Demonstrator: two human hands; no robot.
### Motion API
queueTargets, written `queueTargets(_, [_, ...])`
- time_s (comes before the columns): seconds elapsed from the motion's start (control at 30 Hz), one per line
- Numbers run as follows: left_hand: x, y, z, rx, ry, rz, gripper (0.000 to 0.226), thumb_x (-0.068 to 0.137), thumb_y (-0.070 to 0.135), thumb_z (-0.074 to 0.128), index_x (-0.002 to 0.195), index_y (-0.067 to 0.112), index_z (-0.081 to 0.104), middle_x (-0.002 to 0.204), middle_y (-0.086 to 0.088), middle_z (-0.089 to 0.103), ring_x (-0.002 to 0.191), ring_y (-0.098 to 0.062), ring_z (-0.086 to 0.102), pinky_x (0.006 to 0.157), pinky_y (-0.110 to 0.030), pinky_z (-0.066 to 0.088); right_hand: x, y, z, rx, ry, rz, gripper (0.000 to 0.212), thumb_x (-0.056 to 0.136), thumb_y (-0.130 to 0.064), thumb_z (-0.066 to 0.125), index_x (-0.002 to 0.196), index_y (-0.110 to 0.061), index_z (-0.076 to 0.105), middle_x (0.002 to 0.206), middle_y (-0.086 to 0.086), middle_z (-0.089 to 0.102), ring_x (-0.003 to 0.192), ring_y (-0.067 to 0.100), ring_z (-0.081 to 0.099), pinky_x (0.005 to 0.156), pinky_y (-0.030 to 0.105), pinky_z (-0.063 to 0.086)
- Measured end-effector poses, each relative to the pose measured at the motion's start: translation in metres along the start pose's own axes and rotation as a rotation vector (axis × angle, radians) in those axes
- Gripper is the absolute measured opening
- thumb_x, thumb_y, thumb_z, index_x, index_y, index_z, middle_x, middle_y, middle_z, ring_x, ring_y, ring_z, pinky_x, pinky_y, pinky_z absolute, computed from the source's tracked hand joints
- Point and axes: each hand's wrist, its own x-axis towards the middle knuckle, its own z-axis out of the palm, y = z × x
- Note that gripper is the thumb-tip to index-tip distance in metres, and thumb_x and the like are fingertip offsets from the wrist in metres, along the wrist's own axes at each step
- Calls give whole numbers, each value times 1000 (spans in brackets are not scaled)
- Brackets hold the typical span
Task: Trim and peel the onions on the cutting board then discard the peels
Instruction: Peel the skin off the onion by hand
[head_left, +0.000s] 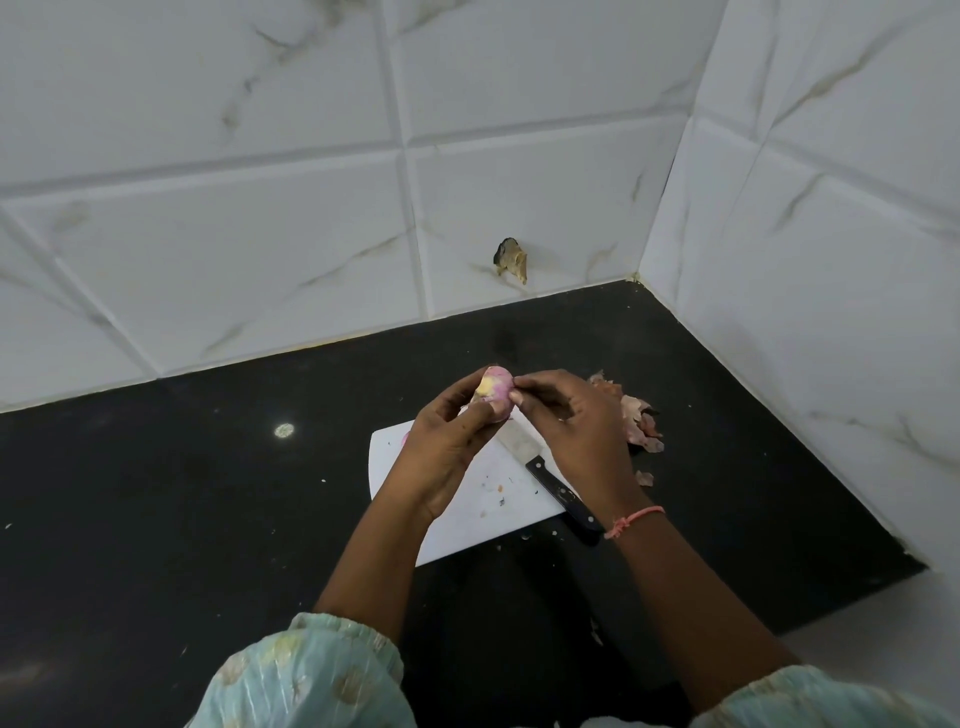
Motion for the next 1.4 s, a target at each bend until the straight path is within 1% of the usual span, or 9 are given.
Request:
queueTargets(0.33, [-1,-2,0,-21,3,-31,29,97,3,59,122,13,67,118,-5,74,112,-21,70,99,-31,55,3,-10,1,-88,16,12,8,86,-21,72,93,-17,71,82,-12,67,78,2,66,74,19,57])
queueTargets(0.5, [2,1,1,-211,33,-124,26,99,3,44,115,2,65,118,-19,71,112,-31,69,97,-36,56,5,-6,4,111,89,152,5,86,-14,70,88,-18,68,81,-5,71,78,11,70,74,35,60])
queueTargets(0.7, [5,0,0,-333,47,-202,40,101,16,41,137,2,52,127,-28,65,101,-35,71,96,-39,57,4,-4,7,305,125,214,18,89,4,60,92,-12,67,90,4,72,84,19,72,72,42,61])
queueTargets(0.8, [6,-1,1,-314,56,-191,40,103,18,41,139,3,51,122,-24,67,97,-31,71,98,-40,56,2,-3,12,288,90,226,16,94,-8,59,102,-15,71,98,0,73,93,18,71,81,45,60])
queueTargets(0.9, [3,-1,5,-282,29,-199,38,106,20,39,137,4,52,124,-23,68,110,-31,69,106,-42,50,-1,-8,14,180,-16,261,41,83,-36,75,121,-26,63,113,-11,66,103,4,64,83,23,56])
queueTargets(1.03, [0,0,9,-258,2,-205,37,108,24,34,129,4,55,115,-22,72,109,-30,71,107,-41,48,-1,-7,14,71,5,230,30,80,-26,79,108,-24,69,106,-13,68,96,2,64,84,26,56])
queueTargets(1.13, [3,-1,6,-228,27,-179,36,108,26,35,128,6,56,117,-22,70,109,-32,70,99,-42,53,0,-5,10,64,20,202,13,83,-18,77,95,-20,73,94,-9,72,91,7,68,85,35,58])
queueTargets(1.23, [2,-2,6,-47,2,-122,33,109,30,35,108,11,62,106,-12,72,98,-23,72,83,-34,56,1,-8,8,14,40,166,10,85,-15,74,94,-19,72,89,-10,72,86,4,68,81,25,58])
queueTargets(1.4, [2,-2,5,30,7,-136,34,107,33,38,118,13,63,105,-13,70,80,-17,61,71,-29,48,7,-6,0,132,163,200,10,86,0,67,91,-9,65,84,4,69,70,16,70,62,26,58])
